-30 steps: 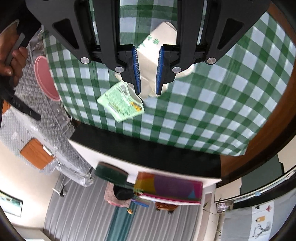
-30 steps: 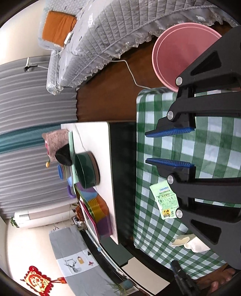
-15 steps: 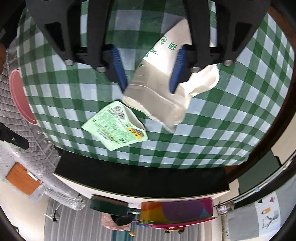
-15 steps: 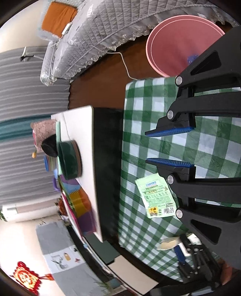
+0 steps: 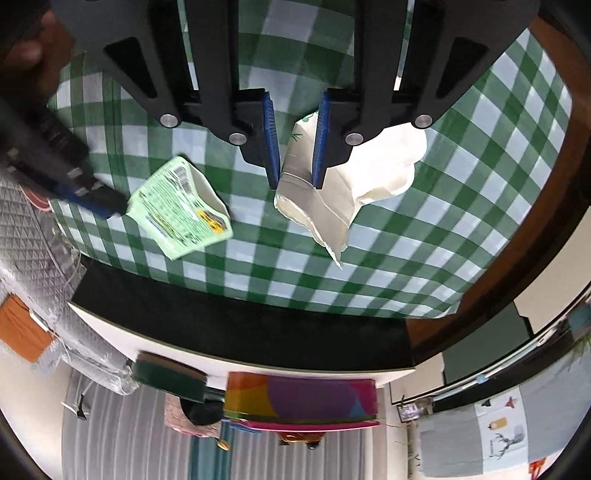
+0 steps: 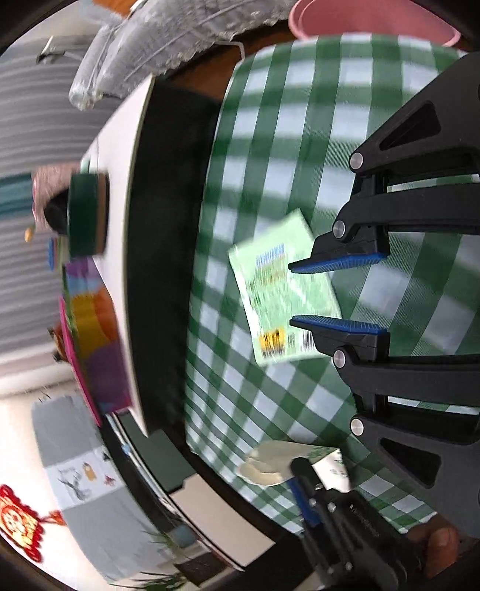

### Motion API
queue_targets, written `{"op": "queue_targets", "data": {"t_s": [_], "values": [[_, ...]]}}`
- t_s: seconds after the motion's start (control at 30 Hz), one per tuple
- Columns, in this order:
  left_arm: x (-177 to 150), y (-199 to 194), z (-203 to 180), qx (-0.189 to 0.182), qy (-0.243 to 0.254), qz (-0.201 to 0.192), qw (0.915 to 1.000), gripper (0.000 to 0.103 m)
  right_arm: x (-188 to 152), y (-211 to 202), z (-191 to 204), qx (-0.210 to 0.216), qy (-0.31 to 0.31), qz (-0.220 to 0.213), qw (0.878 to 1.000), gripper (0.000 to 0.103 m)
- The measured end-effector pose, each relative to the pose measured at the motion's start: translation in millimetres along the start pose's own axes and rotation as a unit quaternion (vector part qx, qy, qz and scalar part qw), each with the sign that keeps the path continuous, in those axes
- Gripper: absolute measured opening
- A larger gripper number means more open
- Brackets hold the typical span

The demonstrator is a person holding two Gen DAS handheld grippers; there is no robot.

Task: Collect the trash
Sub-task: 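Grasp the white paper bag with the left tool while the right tool grasps the green wrapper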

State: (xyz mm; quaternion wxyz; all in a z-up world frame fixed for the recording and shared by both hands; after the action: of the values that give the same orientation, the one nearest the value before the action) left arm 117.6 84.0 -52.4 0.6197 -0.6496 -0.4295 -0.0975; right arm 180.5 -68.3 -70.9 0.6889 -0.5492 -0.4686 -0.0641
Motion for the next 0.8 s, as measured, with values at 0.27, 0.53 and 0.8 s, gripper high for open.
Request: {"op": "queue_targets", "data": {"t_s": [0.27,0.53,0.8], "values": [[13.2,3.1,10.7,-0.008,-0.02,0.001,0.9998,0.017,10.6,41.4,34.9,-0.002,-0.055,0.035,0.998,0.036],[17.5,3.1,15.2,-0.015,-0.035,0.007,0.9993,0.017,13.7,54.0,32.0,-0.007,-0.058,0.054,0.997,0.021],[18.6,-1.0,13.0,-0.021,-0.035,0.005,0.9992,0.016,16.5,37.3,26.3,-0.024,-0.061,0.033,0.997,0.004]]}}
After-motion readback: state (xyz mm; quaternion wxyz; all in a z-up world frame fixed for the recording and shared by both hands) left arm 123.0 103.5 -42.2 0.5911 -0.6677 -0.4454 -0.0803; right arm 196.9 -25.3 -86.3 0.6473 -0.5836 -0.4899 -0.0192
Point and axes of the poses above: each gripper's, at about its wrist camera, not at the fingertips, and y roughly the way its jaws point, z to its left, x to its top, the point moved 2 cm from there along y, roughly the way its jaws point, and after that the axes turned 15 degrees about -y, right-handed, at the moved point
